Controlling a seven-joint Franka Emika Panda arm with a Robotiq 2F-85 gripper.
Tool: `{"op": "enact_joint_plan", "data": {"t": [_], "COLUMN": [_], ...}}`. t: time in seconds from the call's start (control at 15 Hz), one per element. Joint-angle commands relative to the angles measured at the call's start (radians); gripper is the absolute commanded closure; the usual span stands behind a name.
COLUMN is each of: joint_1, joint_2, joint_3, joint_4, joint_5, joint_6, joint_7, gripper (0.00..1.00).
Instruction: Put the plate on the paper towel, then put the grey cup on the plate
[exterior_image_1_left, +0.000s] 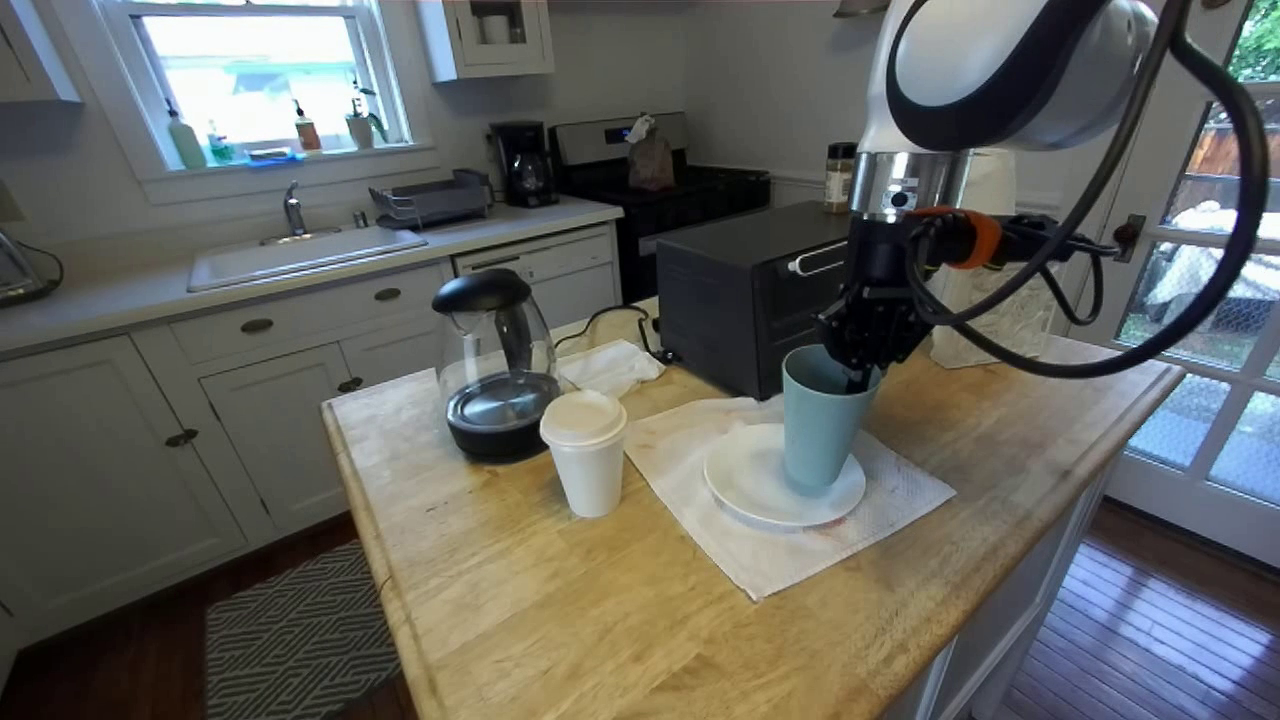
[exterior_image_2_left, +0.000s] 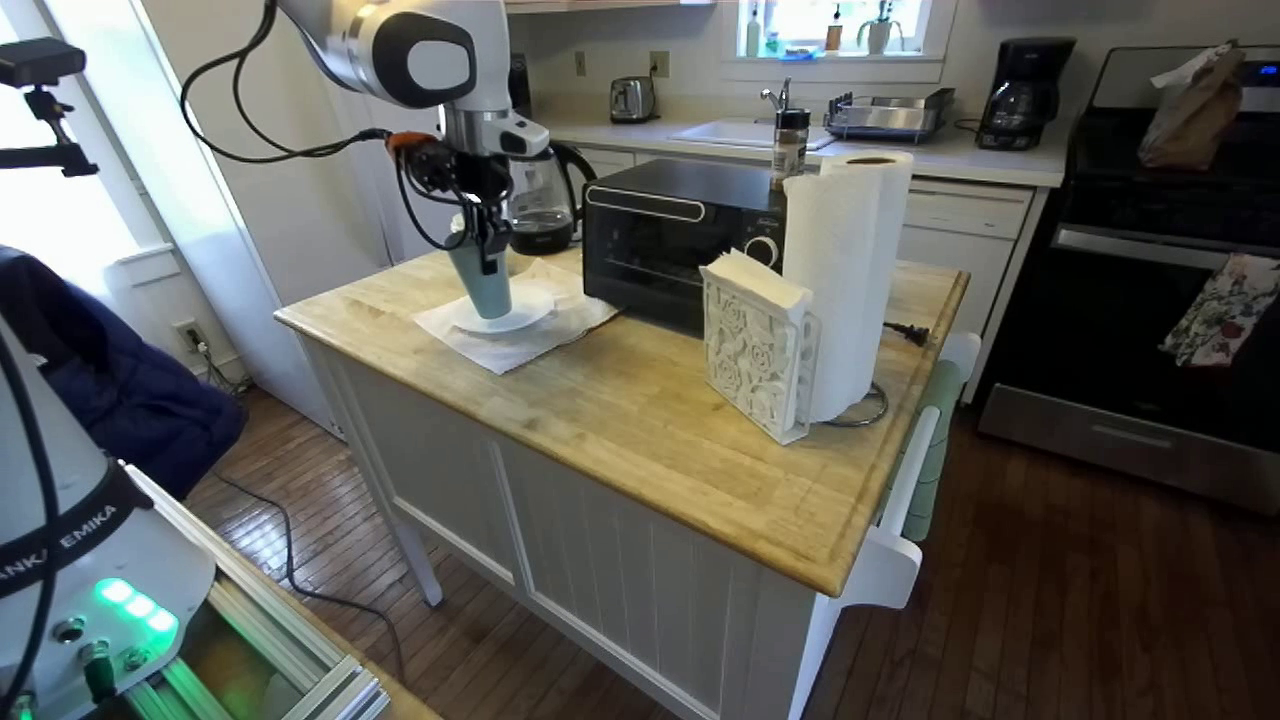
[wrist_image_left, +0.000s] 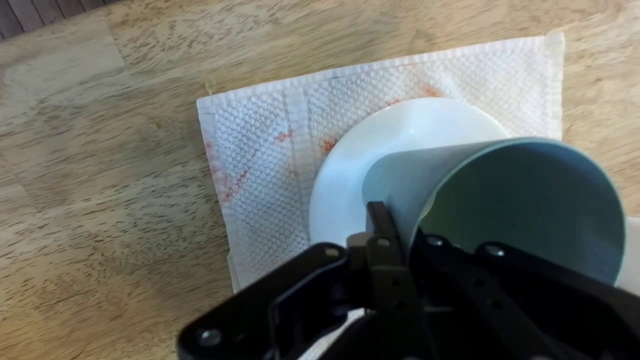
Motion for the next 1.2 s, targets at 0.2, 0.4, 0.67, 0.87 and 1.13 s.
{"op": "enact_joint_plan", "data": {"t": [0.2, 0.4, 0.67, 0.87, 1.13], "joint_1": [0.000, -0.001, -0.002, -0.003, -0.006], "joint_2": [0.060, 0.086, 0.110, 0.108, 0.085], "joint_3": [0.001, 0.007, 0.010, 0.012, 0.010], "joint_4": [0.067, 0.095, 0.116, 0.116, 0.114], "joint_5": [0.028, 0.041, 0.044, 0.045, 0.047], "joint_6": [0.000, -0.018, -0.027, -0.019, -0.020], "joint_7": [-0.010, -0.020, -0.023, -0.032, -0.033], "gripper": [0.99, 0.99, 0.99, 0.68, 0.42]}}
